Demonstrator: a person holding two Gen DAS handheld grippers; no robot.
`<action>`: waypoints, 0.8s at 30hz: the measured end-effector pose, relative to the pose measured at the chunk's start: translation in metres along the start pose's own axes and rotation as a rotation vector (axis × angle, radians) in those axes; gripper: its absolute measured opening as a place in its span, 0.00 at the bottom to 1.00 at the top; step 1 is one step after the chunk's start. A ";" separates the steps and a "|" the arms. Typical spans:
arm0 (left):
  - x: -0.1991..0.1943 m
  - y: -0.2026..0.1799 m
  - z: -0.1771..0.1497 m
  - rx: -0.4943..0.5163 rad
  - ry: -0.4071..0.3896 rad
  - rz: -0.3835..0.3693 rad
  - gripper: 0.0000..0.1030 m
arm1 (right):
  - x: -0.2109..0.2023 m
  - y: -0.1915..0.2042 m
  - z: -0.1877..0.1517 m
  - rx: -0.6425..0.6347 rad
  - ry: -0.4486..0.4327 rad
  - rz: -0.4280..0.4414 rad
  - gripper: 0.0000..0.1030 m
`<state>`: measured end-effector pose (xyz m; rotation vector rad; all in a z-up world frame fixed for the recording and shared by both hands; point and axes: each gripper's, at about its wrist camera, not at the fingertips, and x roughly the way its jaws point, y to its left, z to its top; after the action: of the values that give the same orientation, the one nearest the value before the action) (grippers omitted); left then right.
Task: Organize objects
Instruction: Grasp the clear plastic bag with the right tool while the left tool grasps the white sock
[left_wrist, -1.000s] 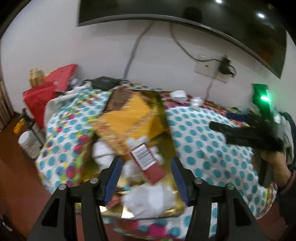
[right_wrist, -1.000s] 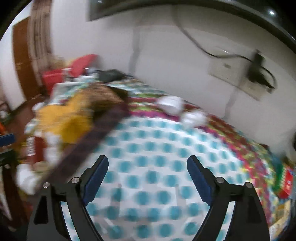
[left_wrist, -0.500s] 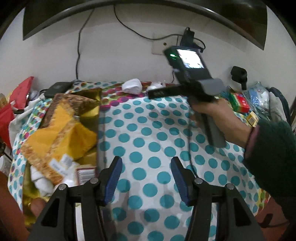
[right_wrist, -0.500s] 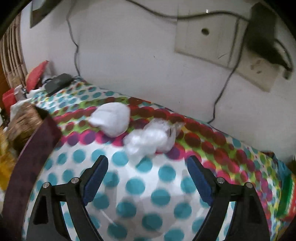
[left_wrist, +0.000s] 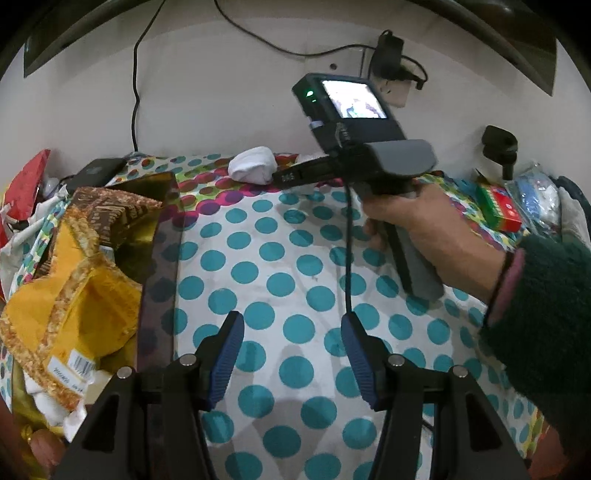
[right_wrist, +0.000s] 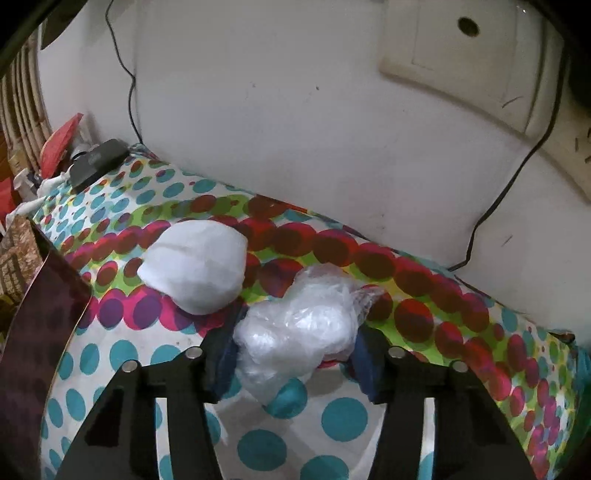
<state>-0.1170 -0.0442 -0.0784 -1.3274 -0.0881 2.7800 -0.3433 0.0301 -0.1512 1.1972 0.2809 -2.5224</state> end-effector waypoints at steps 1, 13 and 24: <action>0.001 0.000 0.001 -0.009 -0.002 0.003 0.55 | -0.003 -0.001 -0.003 -0.003 -0.005 -0.001 0.45; 0.024 -0.013 0.042 -0.022 -0.060 0.019 0.61 | -0.097 -0.049 -0.089 -0.007 -0.076 -0.005 0.45; 0.064 -0.007 0.114 -0.045 -0.056 0.125 0.68 | -0.125 -0.080 -0.136 0.109 -0.094 0.034 0.45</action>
<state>-0.2457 -0.0353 -0.0558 -1.3093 -0.0736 2.9363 -0.2023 0.1738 -0.1362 1.1088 0.1010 -2.5838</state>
